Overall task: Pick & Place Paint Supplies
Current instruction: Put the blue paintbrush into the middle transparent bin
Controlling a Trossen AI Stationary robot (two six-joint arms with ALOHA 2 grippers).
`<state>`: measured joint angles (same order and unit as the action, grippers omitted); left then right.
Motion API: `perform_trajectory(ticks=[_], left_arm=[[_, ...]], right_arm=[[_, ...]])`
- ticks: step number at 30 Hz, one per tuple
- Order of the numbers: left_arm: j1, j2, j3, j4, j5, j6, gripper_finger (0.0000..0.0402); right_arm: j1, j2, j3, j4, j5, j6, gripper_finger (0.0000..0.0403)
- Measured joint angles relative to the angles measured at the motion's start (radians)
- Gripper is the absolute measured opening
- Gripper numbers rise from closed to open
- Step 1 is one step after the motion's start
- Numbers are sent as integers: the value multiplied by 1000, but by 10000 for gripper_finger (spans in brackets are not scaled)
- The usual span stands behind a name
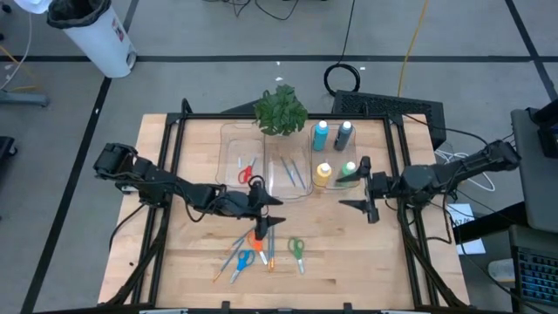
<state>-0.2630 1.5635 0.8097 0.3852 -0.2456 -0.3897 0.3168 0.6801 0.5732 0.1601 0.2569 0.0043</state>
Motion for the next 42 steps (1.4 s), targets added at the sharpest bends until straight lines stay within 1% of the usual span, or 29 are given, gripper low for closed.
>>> perform_trajectory(ticks=[5, 7, 10, 15, 18, 22, 26, 29, 33, 39, 42], left_arm=[[-13, 1, 0, -90, 169, -72, 273], [-35, 1, 0, -133, 187, -104, 273], [-66, 1, 0, -187, 167, -153, 273], [-98, 1, 0, -205, 76, -178, 273], [-102, 1, 0, -205, 31, -194, 273], [-98, 1, 0, -202, 0, -212, 273], [-90, 1, 0, -207, 10, -259, 273], [-100, 1, 0, -250, 63, -248, 273], [-151, 1, 0, -288, 116, -246, 273], [-243, 1, 0, -351, 113, -276, 273], [-287, 8, 0, -380, 85, -281, 273]], right_arm=[[41, 2, 0, -6, 1, -2, 270], [47, 2, 0, -7, 1, -2, 270], [49, 2, 0, -11, 1, -1, 270], [48, 1, 1, -14, 2, -15, 270], [48, 2, 1, -10, 2, -20, 270], [48, 1, 1, -7, 2, -24, 270], [48, 1, 1, -7, 2, -44, 270], [48, 1, 1, -7, 2, -44, 270], [48, 1, 1, -7, 2, -44, 270], [48, 1, 1, -4, 2, -51, 270], [48, 1, 1, 2, 3, -54, 270]])
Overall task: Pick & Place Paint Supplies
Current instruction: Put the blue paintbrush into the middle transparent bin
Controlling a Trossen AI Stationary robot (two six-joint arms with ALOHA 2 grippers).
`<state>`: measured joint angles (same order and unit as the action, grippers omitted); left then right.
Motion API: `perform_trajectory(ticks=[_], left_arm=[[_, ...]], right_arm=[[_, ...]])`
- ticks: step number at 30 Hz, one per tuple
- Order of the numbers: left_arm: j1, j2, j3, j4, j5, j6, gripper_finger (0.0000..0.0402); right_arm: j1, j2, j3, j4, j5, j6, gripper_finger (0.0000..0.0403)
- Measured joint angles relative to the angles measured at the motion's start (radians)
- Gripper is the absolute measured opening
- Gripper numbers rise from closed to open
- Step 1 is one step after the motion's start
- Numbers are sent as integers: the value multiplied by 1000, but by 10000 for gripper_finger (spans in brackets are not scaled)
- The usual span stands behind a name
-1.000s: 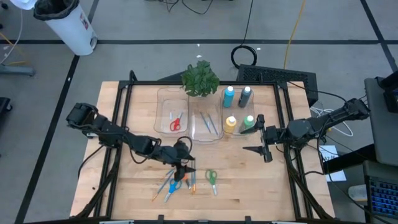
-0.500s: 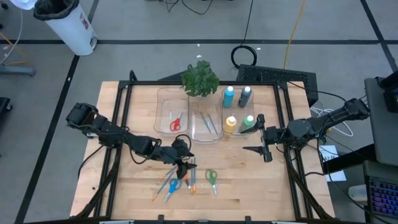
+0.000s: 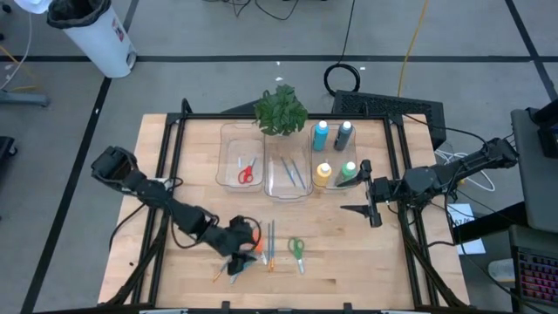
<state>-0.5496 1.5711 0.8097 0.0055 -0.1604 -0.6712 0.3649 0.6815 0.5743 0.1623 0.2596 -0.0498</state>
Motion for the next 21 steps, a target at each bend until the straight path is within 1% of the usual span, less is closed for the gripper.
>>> perform_trajectory(ticks=[3, 7, 14, 16, 19, 21], left_arm=[[-36, 1, 0, -75, -32, -40, 273], [-41, 2, 0, -192, -106, -138, 273], [-5, 13, 0, -354, -131, -188, 273], [8, 17, 0, -378, -109, -224, 273], [10, 23, -1, -419, -38, -272, 273], [6, 29, -1, -415, 7, -297, 273]], right_arm=[[0, 0, 0, 0, 0, 0, 270], [0, 0, 0, -2, 0, 0, 270], [0, 1, 0, -9, 0, 11, 270], [0, 1, 0, -9, 0, 11, 270], [0, 3, 0, -10, 0, 11, 270], [0, 5, 0, -11, 0, 12, 270]])
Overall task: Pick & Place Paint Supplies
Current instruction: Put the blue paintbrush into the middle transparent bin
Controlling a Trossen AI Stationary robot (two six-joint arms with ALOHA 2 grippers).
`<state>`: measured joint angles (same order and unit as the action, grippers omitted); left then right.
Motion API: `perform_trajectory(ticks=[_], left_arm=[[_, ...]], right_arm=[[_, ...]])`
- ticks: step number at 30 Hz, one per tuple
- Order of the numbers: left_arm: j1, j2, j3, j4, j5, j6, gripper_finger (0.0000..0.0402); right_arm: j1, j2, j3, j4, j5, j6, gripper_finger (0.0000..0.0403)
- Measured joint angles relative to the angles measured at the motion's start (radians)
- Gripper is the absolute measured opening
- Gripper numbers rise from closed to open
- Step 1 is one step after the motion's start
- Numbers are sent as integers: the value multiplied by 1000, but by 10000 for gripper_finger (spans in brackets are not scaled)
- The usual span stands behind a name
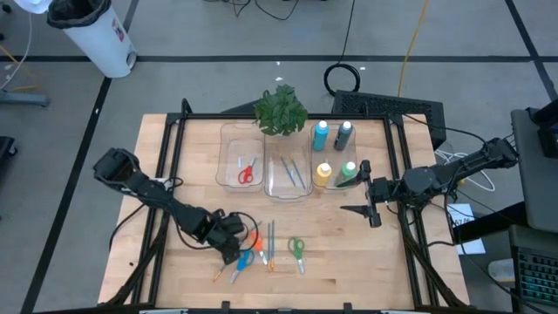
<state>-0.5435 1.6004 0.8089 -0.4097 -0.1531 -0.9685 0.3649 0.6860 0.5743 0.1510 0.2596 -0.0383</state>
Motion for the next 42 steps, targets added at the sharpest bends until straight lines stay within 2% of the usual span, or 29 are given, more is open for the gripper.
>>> perform_trajectory(ticks=[4, 8, 13, 25, 28, 32, 37, 42], left_arm=[[-30, 1, 0, -12, 77, -20, 273], [-55, 1, 0, -53, 102, -67, 273], [-68, 12, 4, -137, 97, -141, 273], [-70, 67, 6, -141, 96, -132, 269], [-70, 68, 6, -146, 95, -132, 247], [-70, 69, 4, -147, 78, -141, 196], [-71, 72, 1, -116, -6, -168, 135], [-72, 73, 0, -129, -35, -133, 97]], right_arm=[[0, 0, 0, -5, 0, 0, 270], [0, 0, 0, -6, 0, 10, 270], [0, 0, 0, -5, 0, 17, 270], [0, 1, 0, -6, 0, 26, 270], [0, 1, 0, -5, 0, 26, 270], [0, 1, 0, -5, 0, 26, 270], [0, 1, 0, -5, 0, 26, 270], [0, 0, 0, -5, 0, 26, 270]])
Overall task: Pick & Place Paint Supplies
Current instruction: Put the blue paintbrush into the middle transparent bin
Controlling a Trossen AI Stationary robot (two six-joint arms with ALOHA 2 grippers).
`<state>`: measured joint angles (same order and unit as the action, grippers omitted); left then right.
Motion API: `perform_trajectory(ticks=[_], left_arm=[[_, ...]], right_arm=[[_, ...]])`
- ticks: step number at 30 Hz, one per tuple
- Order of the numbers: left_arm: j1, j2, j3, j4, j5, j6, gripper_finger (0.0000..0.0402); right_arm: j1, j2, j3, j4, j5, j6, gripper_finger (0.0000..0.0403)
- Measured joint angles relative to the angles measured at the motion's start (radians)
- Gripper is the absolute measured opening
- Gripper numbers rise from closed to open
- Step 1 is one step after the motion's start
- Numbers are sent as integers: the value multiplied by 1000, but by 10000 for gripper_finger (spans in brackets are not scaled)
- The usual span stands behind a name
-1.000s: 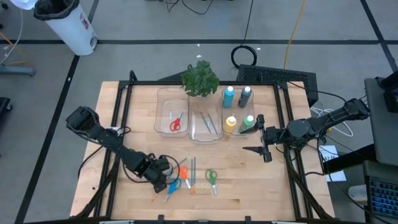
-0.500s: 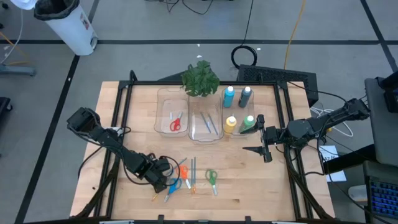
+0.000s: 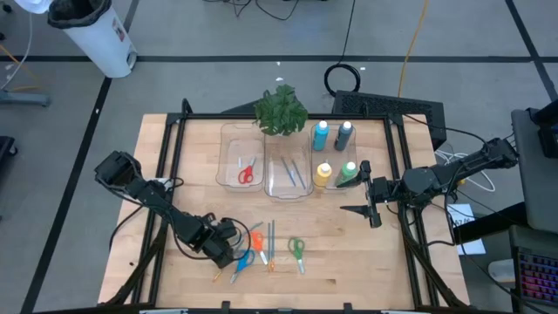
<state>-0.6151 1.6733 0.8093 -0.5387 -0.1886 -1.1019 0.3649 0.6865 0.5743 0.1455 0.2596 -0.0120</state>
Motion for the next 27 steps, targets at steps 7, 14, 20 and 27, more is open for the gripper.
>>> perform_trajectory(ticks=[7, 14, 20, 27], left_arm=[[1, 0, 0, -33, -18, 47, 54], [2, 0, 0, -41, -32, 81, 9], [2, -1, 0, -43, -37, 77, 5], [1, -59, -7, -56, -101, 60, 1]], right_arm=[[0, 0, 0, 0, 0, 0, 270], [0, 0, 0, 0, 0, 0, 270], [0, 0, 0, 0, 0, 0, 270], [0, 0, 0, 0, 0, 0, 270]])
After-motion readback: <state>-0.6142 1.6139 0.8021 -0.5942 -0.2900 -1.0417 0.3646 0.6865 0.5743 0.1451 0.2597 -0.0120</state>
